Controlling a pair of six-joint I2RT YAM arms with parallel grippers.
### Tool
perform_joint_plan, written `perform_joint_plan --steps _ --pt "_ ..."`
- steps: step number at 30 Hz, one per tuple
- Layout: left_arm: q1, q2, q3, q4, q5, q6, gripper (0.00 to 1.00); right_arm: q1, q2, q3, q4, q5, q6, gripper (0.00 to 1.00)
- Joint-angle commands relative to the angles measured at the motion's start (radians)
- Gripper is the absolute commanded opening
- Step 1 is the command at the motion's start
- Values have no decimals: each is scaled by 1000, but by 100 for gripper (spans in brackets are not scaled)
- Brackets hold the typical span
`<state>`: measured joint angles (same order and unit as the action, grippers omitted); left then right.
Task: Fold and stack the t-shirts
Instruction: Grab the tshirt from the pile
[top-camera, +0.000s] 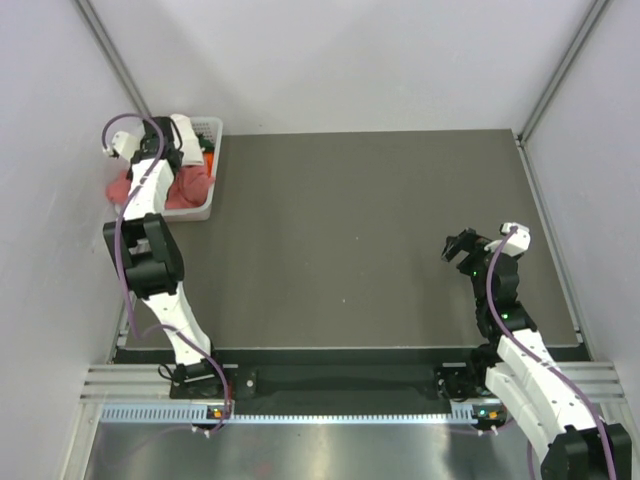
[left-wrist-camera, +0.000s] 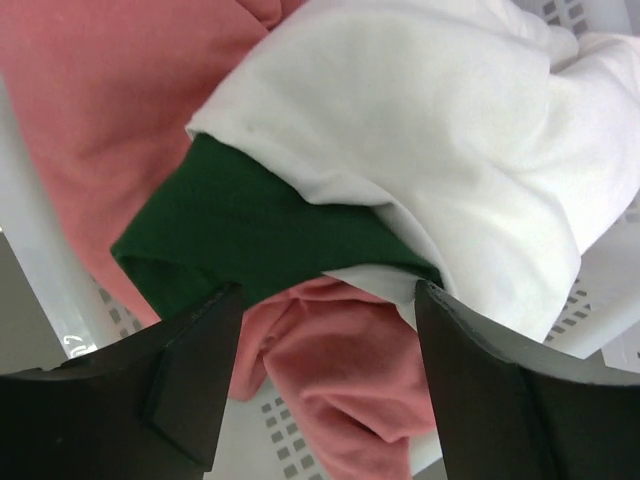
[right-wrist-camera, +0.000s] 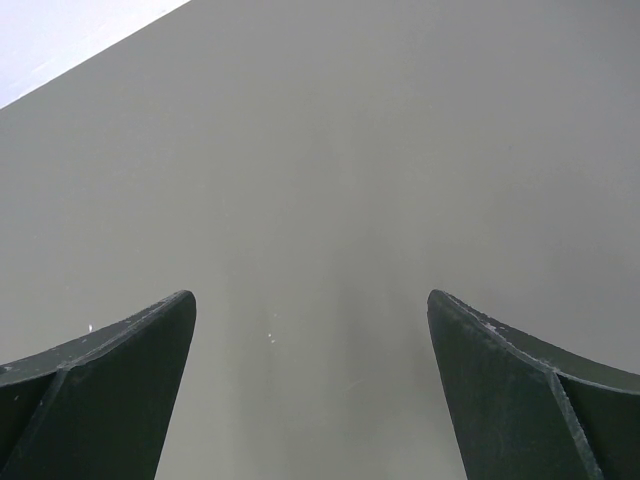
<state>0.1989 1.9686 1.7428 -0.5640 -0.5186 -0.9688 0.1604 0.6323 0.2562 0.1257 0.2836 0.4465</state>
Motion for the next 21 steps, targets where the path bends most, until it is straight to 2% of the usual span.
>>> perform_joint_plan --steps 1,5,7,9,10,11,14,18,21 --pt "36 6 34 73 -28 31 75 -5 -8 5 31 -4 -5 100" --pt "63 25 32 145 43 47 67 -5 -9 5 32 -6 -8 100" --pt "73 42 44 159 74 42 51 -5 -5 6 35 -11 -8 100" --pt "80 78 81 176 112 48 21 -5 0 6 38 -15 -9 100" --pt "85 94 110 161 173 56 0 -5 3 8 41 -18 -9 100" --pt "86 131 194 127 184 56 0 -5 4 6 43 -20 -11 100" --pt "83 142 280 27 241 12 0 -7 7 8 49 -27 -12 100" --pt "30 -5 183 99 278 -27 0 -5 9 6 55 -37 -15 100" --pt "-51 -137 140 130 296 -47 0 -7 10 5 55 -38 -15 100"
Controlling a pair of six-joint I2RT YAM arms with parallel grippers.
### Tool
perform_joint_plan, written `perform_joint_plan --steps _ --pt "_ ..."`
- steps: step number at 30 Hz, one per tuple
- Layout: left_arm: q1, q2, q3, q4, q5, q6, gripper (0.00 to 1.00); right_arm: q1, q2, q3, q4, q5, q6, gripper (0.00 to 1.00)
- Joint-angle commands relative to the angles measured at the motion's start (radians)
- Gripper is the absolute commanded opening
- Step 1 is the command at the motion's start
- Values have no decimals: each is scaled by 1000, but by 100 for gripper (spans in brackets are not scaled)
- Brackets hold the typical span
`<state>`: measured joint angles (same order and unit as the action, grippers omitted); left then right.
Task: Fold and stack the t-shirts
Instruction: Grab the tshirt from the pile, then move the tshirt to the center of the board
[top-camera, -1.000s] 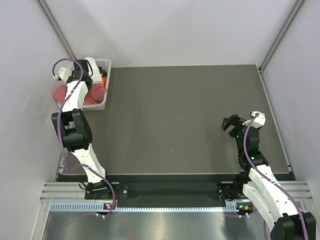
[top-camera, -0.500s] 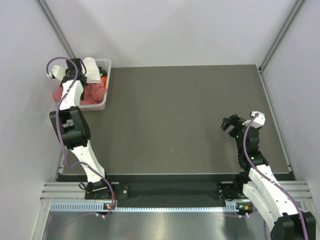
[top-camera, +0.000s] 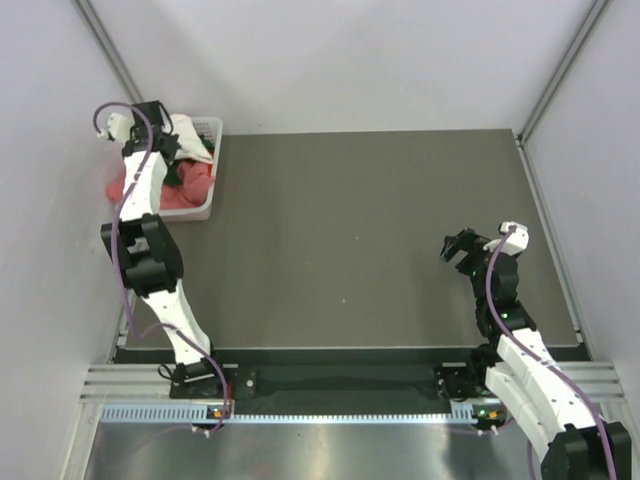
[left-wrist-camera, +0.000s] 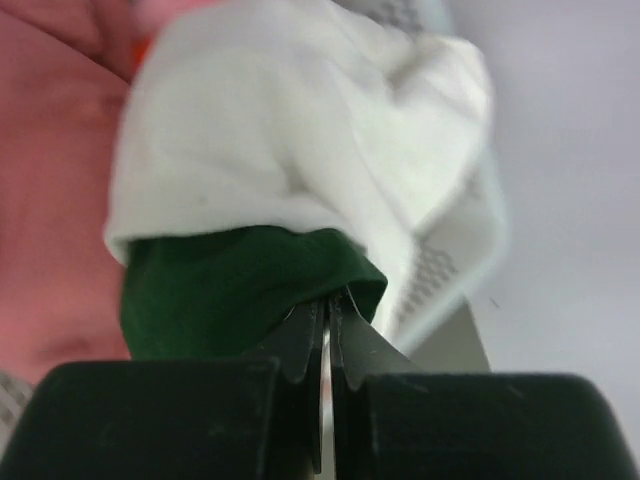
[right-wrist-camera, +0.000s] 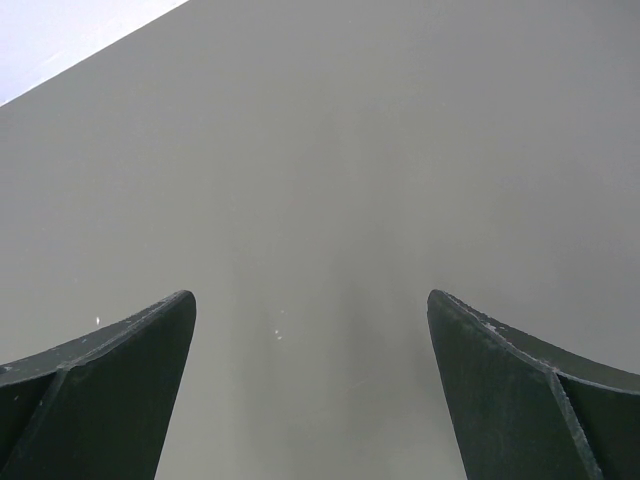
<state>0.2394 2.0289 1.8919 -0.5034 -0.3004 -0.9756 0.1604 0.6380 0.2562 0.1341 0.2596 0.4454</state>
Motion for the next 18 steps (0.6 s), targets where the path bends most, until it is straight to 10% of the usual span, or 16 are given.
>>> perform_joint_plan --steps 1,5,10,18 --pt "-121 -228 -19 87 121 -61 0 -5 3 6 45 -14 -16 100" --pt "-205 -379 -10 184 365 -210 0 -5 -1 6 42 -10 -17 100" --pt "-520 -449 122 203 317 -195 0 -5 2 9 42 -11 -20 100" --pt "-569 -423 -21 175 397 -249 0 -5 0 20 22 -5 -27 100"
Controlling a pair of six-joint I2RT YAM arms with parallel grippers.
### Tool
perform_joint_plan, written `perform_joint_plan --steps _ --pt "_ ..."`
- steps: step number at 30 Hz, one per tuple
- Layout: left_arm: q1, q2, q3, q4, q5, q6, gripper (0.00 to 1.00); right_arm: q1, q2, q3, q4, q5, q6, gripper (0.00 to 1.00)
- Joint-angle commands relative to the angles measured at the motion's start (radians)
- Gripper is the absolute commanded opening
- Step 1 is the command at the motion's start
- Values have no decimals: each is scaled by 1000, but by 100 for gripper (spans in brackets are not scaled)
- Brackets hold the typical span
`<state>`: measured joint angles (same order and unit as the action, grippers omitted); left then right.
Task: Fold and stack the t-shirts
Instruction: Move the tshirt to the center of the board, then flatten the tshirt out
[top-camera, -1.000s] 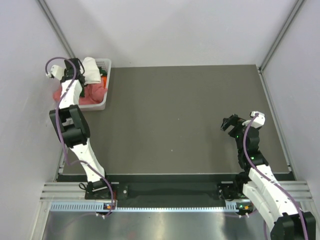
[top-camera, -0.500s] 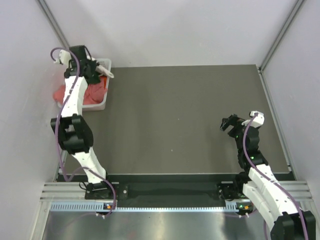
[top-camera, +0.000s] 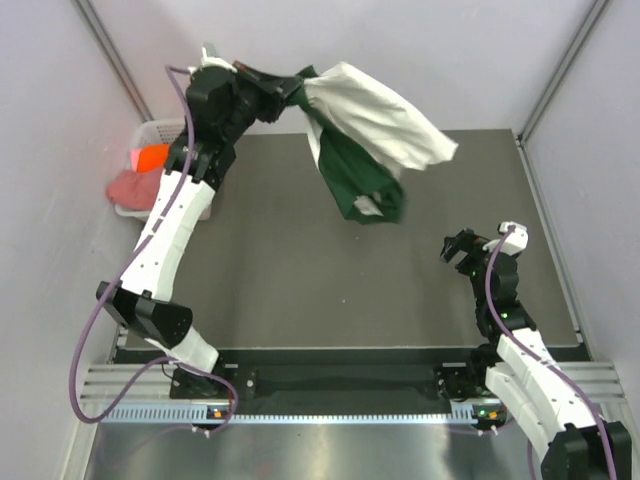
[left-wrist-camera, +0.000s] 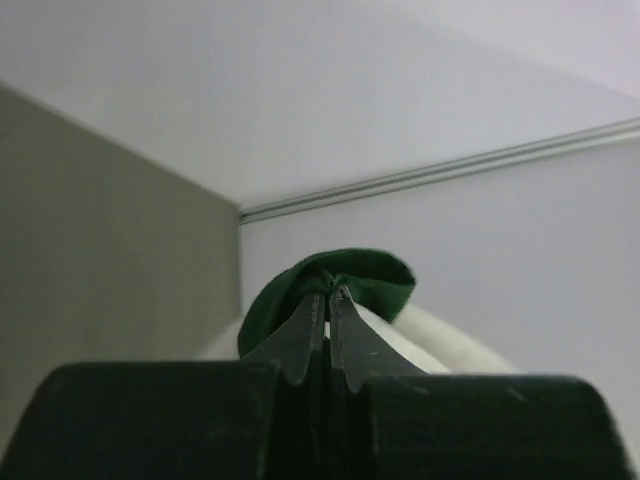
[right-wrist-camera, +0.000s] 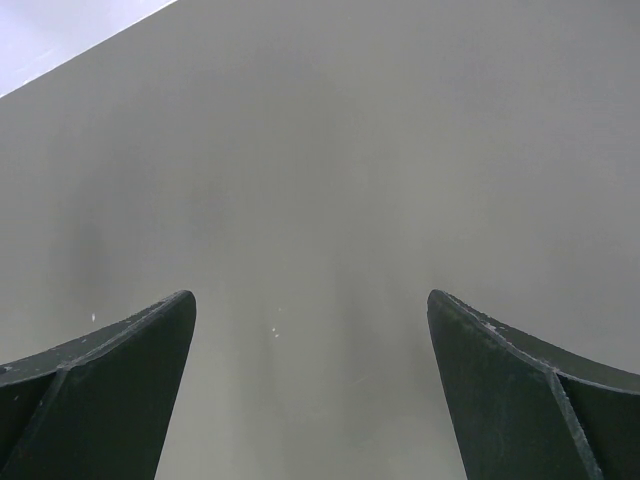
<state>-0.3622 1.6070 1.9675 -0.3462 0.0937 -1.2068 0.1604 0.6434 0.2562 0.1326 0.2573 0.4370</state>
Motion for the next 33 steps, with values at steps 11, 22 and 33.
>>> perform_joint_plan --steps 11,22,33 --pt "28 -33 -676 -5 2 219 81 -4 22 32 59 -125 -63 96" --pt "-56 -223 -878 -71 -41 510 80 2 123 146 -123 -380 -57 72" --pt "-185 -415 -1128 -37 -61 556 80 19 191 111 -375 -464 103 59"
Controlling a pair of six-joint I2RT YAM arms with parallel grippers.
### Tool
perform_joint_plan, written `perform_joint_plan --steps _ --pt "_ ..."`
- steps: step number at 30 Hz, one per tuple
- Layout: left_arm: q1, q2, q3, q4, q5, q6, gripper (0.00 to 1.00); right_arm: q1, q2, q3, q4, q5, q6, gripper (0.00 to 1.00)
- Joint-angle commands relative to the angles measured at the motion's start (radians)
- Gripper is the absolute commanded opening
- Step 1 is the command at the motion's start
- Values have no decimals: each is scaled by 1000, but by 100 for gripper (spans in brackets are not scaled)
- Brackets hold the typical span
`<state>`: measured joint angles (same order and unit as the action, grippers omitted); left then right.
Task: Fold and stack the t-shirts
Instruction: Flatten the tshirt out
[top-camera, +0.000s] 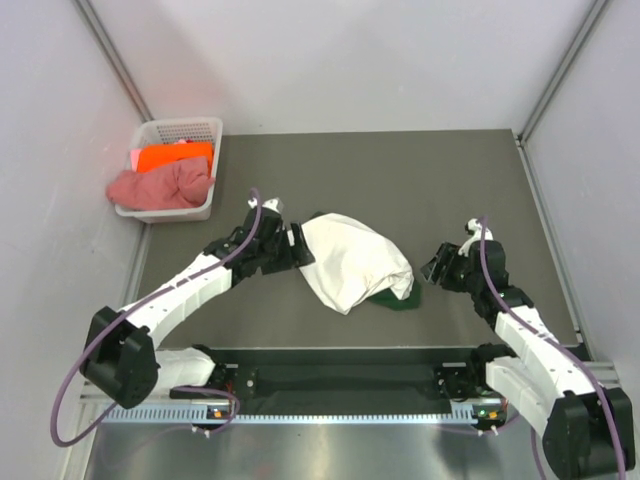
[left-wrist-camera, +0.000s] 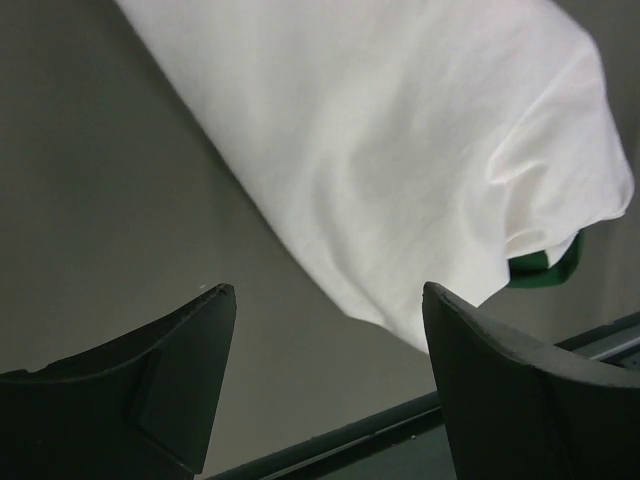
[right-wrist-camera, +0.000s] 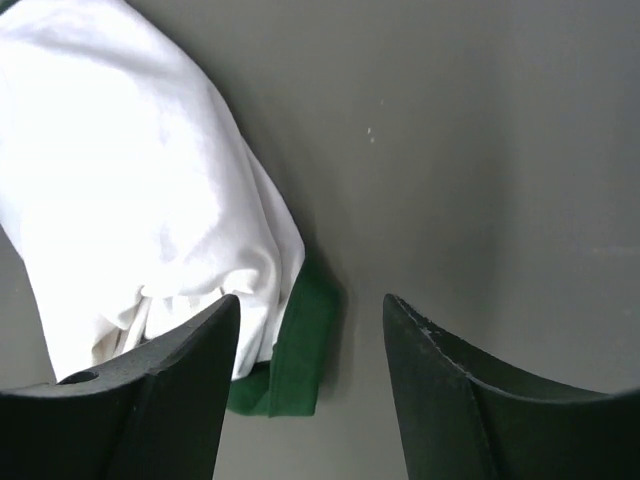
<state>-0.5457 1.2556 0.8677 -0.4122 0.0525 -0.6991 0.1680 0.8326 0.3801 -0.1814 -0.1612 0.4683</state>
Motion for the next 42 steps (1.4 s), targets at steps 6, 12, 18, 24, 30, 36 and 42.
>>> perform_joint_plan --steps 6,12,18,24,30,36,42 --pt "-2 -123 -39 7 13 70 80 71 71 -44 -32 -44 118 63" --pt "0 -191 -70 -16 -22 90 80 129 187 -58 59 -28 148 55" --pt "-2 -240 -84 -34 -101 127 80 173 319 67 48 -15 122 21" --pt "-2 -272 -88 -16 -155 154 79 122 257 589 -361 313 18 0" --pt "-2 -291 -56 -39 -171 148 78 223 377 1320 -565 393 -37 0" --pt "-2 -331 -53 -39 -183 138 79 585 589 1821 -638 339 -115 0" --pt "0 -326 -45 -11 -108 142 80 645 617 1991 -578 428 -183 0"
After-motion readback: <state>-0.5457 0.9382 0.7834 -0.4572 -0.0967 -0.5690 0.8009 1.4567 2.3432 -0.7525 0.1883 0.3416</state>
